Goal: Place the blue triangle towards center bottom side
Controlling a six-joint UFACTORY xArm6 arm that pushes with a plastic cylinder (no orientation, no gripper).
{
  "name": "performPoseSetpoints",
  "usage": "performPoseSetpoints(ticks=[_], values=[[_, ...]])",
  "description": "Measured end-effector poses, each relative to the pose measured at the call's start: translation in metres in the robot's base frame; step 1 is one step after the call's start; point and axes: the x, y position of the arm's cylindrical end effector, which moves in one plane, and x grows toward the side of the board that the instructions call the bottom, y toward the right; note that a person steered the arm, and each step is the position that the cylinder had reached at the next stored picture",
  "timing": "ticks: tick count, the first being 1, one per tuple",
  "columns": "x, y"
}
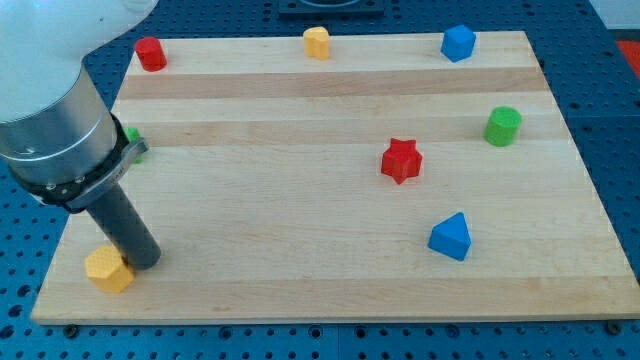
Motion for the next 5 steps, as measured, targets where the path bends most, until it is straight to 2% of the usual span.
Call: performPoseSetpoints(ticks=[2,4,5], values=[[-0.009,0.003],[-0.07,0.065],[-0.079,0.065]])
